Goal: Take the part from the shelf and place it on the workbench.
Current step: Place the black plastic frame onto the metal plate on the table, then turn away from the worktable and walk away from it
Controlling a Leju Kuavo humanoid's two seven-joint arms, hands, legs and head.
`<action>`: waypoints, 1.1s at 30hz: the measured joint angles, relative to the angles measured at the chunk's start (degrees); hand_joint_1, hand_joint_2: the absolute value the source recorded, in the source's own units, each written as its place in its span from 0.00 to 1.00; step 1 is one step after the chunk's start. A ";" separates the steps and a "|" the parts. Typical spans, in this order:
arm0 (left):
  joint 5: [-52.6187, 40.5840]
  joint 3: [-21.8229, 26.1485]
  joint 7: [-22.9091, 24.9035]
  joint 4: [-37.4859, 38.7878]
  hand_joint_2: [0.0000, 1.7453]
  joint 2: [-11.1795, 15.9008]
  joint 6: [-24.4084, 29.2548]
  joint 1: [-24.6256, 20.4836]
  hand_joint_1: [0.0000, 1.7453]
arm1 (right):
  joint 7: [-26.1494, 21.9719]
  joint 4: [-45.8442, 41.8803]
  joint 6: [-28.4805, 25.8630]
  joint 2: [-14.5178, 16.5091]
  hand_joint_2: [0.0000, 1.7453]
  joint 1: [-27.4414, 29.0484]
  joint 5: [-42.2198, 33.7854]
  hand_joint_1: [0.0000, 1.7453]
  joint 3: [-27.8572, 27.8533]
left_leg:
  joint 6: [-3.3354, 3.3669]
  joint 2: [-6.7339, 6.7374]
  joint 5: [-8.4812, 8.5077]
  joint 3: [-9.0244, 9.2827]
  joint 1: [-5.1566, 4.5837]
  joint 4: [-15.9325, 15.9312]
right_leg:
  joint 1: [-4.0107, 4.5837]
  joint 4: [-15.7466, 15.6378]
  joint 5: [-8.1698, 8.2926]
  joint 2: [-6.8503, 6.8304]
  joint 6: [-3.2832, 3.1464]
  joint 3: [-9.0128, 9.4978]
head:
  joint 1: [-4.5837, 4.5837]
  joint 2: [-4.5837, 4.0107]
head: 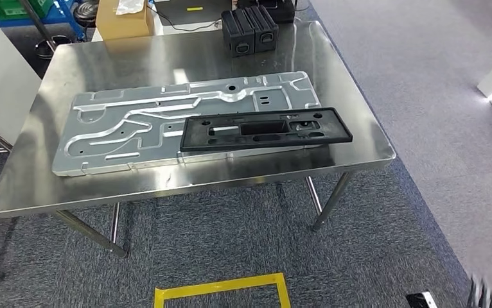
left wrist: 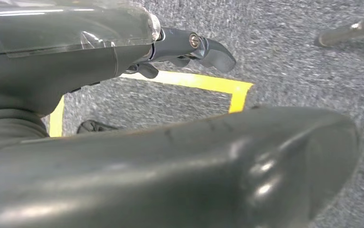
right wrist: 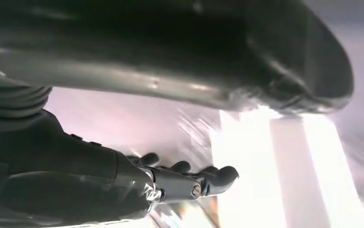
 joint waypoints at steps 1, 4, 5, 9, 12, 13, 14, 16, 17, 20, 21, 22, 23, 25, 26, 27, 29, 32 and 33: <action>-0.27 -0.01 0.11 0.00 0.00 -0.02 0.07 -0.03 0.00 | 3.44 4.32 2.22 -0.10 0.00 -0.53 1.35 0.00 -1.59 | 0.30 -0.02 0.34 0.70 -0.17 -1.45 | -0.01 0.01 0.45 0.02 0.35 -0.12 | -0.02 0.00; -1.26 -0.02 0.34 0.00 0.00 -0.13 0.34 0.00 0.00 | 12.54 14.48 12.65 0.44 0.00 -1.45 2.95 0.00 -4.59 | 1.37 0.24 1.99 -0.09 -0.36 -1.78 | -0.23 -0.54 1.72 0.25 1.38 -0.21 | -0.03 0.00; -1.55 -0.03 0.45 0.00 0.00 -0.21 0.42 -0.05 0.00 | 14.94 17.04 16.33 0.82 0.00 -1.67 3.19 0.00 -5.17 | 1.83 0.44 2.76 -0.54 -0.28 -1.99 | -0.33 -0.13 0.84 0.37 1.64 -0.50 | 0.01 0.00; -2.63 -0.21 1.04 0.00 0.00 -0.52 0.67 -0.13 0.00 | 22.81 23.49 28.71 2.44 0.00 -2.73 4.16 0.00 -6.29 | 2.69 1.01 5.69 -3.65 -0.16 -2.22 | -0.61 11.33 -10.14 0.62 2.43 -3.11 | 0.21 0.00; -3.24 -0.38 1.22 0.00 0.00 -0.71 0.75 -0.10 0.00 | 24.93 25.84 32.50 3.60 0.00 -3.34 4.64 0.00 -6.59 | 2.25 1.16 7.63 -6.56 -0.16 -1.63 | -0.86 15.20 -9.52 0.60 2.79 -0.75 | 0.21 0.00; -3.46 -0.49 1.30 0.00 0.00 -0.79 0.75 -0.11 0.00 | 25.15 26.24 33.07 3.79 0.00 -3.52 4.77 0.00 -6.68 | 2.02 1.16 8.16 -7.54 -0.13 -1.29 | -0.95 12.66 -8.08 0.61 2.79 1.98 | 0.20 0.00; -3.64 -0.62 1.38 0.00 0.00 -0.85 0.75 -0.12 0.00 | 25.28 26.53 33.44 3.93 0.00 -3.75 4.95 0.00 -6.73 | 1.72 1.15 8.62 -8.36 -0.14 -0.91 | -1.04 8.56 -7.74 0.64 2.71 5.53 | 0.21 0.00; -3.99 -0.84 1.47 0.00 0.00 -0.95 0.73 -0.17 0.00 | 25.40 26.89 33.64 4.07 0.00 -4.26 5.36 0.00 -6.80 | 1.03 1.14 9.39 -9.23 -0.22 -0.26 | -0.84 0.58 -8.96 0.81 2.24 11.44 | 0.18 0.00; -4.19 -0.95 1.50 0.00 0.00 -0.96 0.71 -0.21 0.00 | 25.46 27.06 33.66 4.16 0.00 -4.48 5.62 0.00 -6.81 | 0.67 1.14 9.80 -9.31 -0.27 -0.13 | -0.69 -1.56 -9.78 0.91 1.90 12.82 | 0.22 -0.01; -5.00 -1.28 1.55 0.01 0.00 -1.01 0.51 -0.12 0.00 | 26.15 27.76 34.29 4.40 0.00 -4.87 6.91 0.00 -6.82 | -0.38 1.02 9.86 -9.86 -0.02 0.33 | -0.48 -2.11 -8.69 0.71 0.39 11.89 | 0.15 -0.01; -5.26 -1.44 1.60 0.03 0.00 -1.07 0.41 0.03 0.00 | 26.43 27.96 34.59 4.44 0.00 -4.99 7.35 0.00 -6.82 | -0.63 0.95 7.97 -10.51 0.12 1.65 | -0.46 -2.14 -7.97 0.56 -0.21 11.10 | 0.04 -0.01; -5.42 -1.61 1.65 0.05 0.00 -1.14 0.33 0.16 0.00 | 26.64 28.12 34.88 4.50 0.00 -5.07 7.66 0.00 -6.81 | -0.82 0.92 5.05 -11.33 0.23 3.99 | -0.45 -2.17 -7.19 0.44 -0.68 10.20 | -0.08 -0.01; -5.51 -1.78 1.69 0.07 0.00 -1.22 0.29 0.24 0.00 | 26.75 28.23 35.12 4.55 0.00 -5.11 7.83 0.00 -6.81 | -0.94 0.91 1.63 -12.19 0.25 7.28 | -0.32 -2.14 -6.45 0.38 -0.94 9.21 | -0.19 0.00; -5.59 -2.01 1.73 0.09 0.00 -1.29 0.24 0.21 0.00 | 26.85 28.48 35.67 4.63 0.00 -5.10 7.98 0.00 -6.81 | -1.11 0.91 -2.46 -13.09 0.27 14.19 | -0.07 -1.92 -4.95 0.33 -1.08 7.04 | -0.33 -0.01; -5.63 -2.09 1.74 0.09 0.00 -1.31 0.23 0.19 0.00 | 26.88 28.60 35.96 4.69 0.00 -5.10 8.07 0.00 -6.81 | -1.11 0.90 -2.26 -12.70 0.26 16.24 | 0.05 -1.70 -4.24 0.31 -1.06 5.88 | -0.33 -0.01; -5.68 -2.15 1.76 0.09 0.00 -1.32 0.26 0.16 0.00 | 26.90 28.70 36.22 4.78 0.00 -5.11 8.17 0.00 -6.81 | -1.02 0.90 -0.81 -11.49 0.25 16.54 | 0.13 -1.42 -3.58 0.30 -0.99 4.72 | -0.37 -0.01; -5.72 -2.30 1.79 0.09 0.00 -1.36 0.36 0.03 0.00 | 26.85 28.84 36.53 5.01 0.00 -5.20 8.36 0.00 -6.81 | -0.53 0.85 2.28 -6.38 0.16 11.65 | 0.22 -0.75 -2.45 0.31 -0.78 2.75 | -0.38 0.00; -5.71 -2.47 1.81 0.08 0.00 -1.31 0.66 -0.51 0.00 | 26.62 29.00 36.61 5.44 0.00 -5.38 8.57 0.00 -6.81 | 0.57 0.79 0.42 2.19 -0.37 -0.59 | 0.36 0.03 -1.00 0.24 0.02 1.37 | -0.32 0.00; -5.70 -2.49 1.83 0.08 0.00 -1.29 0.76 -0.61 0.00 | 26.53 29.02 36.62 5.53 0.00 -5.40 8.62 0.00 -6.81 | 0.92 0.81 -0.18 3.06 -0.59 -2.42 | 0.32 -0.04 -0.43 0.18 0.41 1.25 | -0.31 0.00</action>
